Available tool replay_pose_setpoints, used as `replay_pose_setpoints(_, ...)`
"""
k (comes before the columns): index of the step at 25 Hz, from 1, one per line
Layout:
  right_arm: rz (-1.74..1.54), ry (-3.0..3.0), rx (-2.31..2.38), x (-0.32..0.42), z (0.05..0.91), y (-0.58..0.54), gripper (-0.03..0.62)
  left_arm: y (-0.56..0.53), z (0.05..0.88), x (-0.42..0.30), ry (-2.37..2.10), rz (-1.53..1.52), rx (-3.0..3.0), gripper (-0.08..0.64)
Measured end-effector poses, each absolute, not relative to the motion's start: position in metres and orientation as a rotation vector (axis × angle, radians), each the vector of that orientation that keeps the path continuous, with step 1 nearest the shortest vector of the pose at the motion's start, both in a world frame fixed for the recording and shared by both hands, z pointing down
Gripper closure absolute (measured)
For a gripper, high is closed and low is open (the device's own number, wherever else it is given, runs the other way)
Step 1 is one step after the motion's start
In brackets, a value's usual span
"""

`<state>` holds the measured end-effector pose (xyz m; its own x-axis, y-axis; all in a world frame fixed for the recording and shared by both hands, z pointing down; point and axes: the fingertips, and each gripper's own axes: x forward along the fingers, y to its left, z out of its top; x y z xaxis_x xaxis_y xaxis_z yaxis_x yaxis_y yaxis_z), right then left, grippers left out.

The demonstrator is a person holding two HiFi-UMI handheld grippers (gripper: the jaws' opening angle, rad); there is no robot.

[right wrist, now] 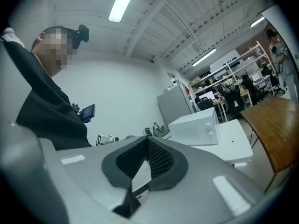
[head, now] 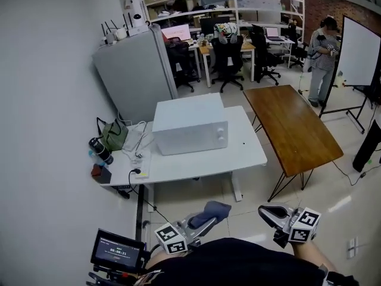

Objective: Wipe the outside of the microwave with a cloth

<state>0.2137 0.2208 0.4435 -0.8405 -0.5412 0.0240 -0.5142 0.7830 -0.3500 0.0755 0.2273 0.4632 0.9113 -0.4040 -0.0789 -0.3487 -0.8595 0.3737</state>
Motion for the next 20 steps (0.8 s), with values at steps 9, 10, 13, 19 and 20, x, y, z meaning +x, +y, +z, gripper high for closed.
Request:
replay_pose_setpoints(9, -0.492, 2.936, -0.755, 0.166, 0.434, 0.261, 0.588, 0.265, 0.437, 0.029, -0.809, -0.273, 2.726, 0.500)
replay_pose_setpoints(10, -0.490, 2.941, -0.731, 0.151, 0.434, 0.265, 0.588, 0.265, 0.433, 0.018, -0.826, -0.282, 2.728, 0.502)
replay_pose_setpoints(13, -0.461, 2.976, -0.642, 0.107, 0.430, 0.276, 0.588, 0.270, 0.426, -0.019, -0.880, -0.287, 2.724, 0.500)
replay_pose_setpoints(19, -0.436, 3.060, -0.570, 0.066, 0.427, 0.288, 0.588, 0.276, 0.425, -0.055, -0.902, -0.318, 2.705, 0.501)
replay_pose_setpoints(20, -0.435, 3.062, -0.570, 0.062, 0.427, 0.290, 0.588, 0.277, 0.425, -0.058, -0.899, -0.323, 2.698, 0.501)
